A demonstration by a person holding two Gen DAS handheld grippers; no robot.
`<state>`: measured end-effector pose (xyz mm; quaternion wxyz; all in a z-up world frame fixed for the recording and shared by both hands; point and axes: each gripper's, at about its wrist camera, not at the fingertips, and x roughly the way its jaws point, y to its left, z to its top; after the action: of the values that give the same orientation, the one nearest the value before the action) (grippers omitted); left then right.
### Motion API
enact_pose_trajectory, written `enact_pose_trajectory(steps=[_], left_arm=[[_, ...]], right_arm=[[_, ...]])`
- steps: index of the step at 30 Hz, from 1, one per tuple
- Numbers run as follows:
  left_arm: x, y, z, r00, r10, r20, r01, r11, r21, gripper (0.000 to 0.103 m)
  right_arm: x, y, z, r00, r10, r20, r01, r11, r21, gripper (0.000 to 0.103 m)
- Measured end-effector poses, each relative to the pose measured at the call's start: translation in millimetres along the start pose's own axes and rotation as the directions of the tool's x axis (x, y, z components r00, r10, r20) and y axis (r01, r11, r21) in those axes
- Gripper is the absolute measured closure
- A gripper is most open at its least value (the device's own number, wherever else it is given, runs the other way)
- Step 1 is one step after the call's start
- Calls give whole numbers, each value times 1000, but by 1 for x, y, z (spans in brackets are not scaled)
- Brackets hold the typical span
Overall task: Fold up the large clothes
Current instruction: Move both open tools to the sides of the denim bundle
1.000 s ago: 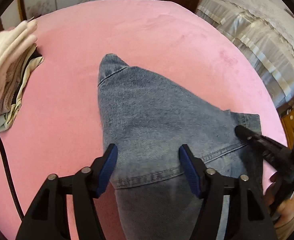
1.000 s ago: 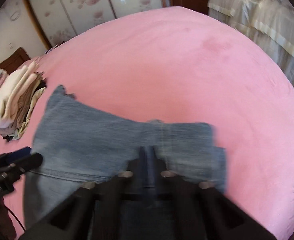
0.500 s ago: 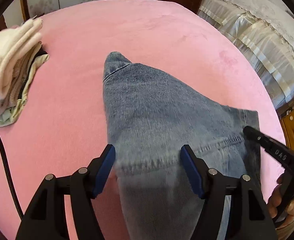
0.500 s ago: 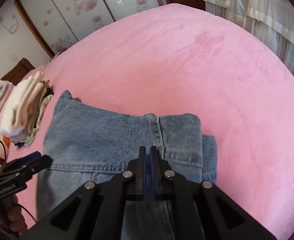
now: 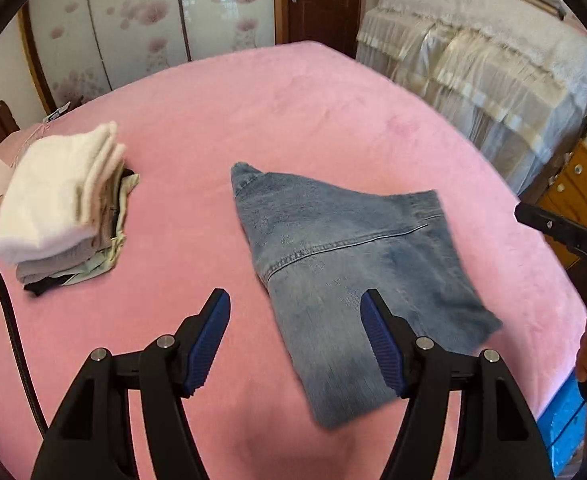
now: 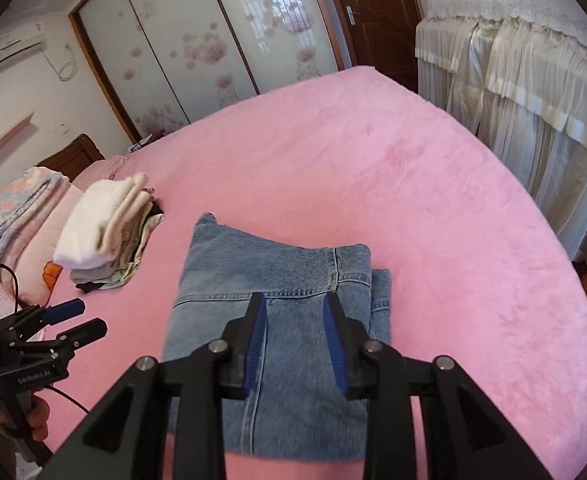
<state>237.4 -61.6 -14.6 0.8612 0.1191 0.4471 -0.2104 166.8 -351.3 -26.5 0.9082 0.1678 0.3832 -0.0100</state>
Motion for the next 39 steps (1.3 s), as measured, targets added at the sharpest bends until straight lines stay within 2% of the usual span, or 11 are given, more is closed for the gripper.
enact_pose_trajectory(steps=[3, 8, 11, 14, 16, 17, 22, 27, 33, 35, 39], left_arm=[[-41, 5, -11, 997, 28, 78, -26, 999, -24, 37], [-103, 20, -29, 977, -36, 210, 55, 995, -84, 37], [-120, 25, -37, 977, -36, 209, 55, 995, -85, 36], [-120, 27, -44, 985, -13, 170, 27, 996, -82, 32], [-109, 29, -52, 993, 13, 117, -4, 997, -75, 31], [-100, 29, -56, 996, 19, 92, -13, 997, -72, 31], [-36, 34, -78, 998, -5, -58, 0, 996, -92, 31], [37, 32, -93, 981, -81, -176, 55, 988, -147, 31], [99, 31, -87, 957, -203, -207, 146, 954, -261, 31], [118, 31, -84, 950, -219, -222, 152, 946, -285, 31], [145, 29, -73, 928, -310, -206, 229, 912, -339, 24]], right_arm=[[-29, 6, -6, 1000, 4, 17, -3, 1000, -16, 73], [-56, 13, -19, 1000, -2, 20, 3, 999, -41, 71], [-66, 14, -27, 1000, -13, 5, 14, 999, -48, 69], [-70, 11, -34, 1000, -28, 5, 29, 998, -49, 56], [-67, 9, -40, 999, -39, 10, 39, 998, -48, 43], [-65, 7, -42, 999, -41, 9, 42, 998, -45, 41], [-38, -10, -57, 998, -49, -39, 48, 999, -26, 38], [8, -30, -76, 990, -82, -116, 80, 996, -29, 37], [65, -69, -89, 972, 13, -233, 10, 995, 96, 36], [80, -80, -89, 968, 57, -243, -24, 990, 136, 36], [108, -94, -84, 956, 118, -268, -68, 980, 188, 36]])
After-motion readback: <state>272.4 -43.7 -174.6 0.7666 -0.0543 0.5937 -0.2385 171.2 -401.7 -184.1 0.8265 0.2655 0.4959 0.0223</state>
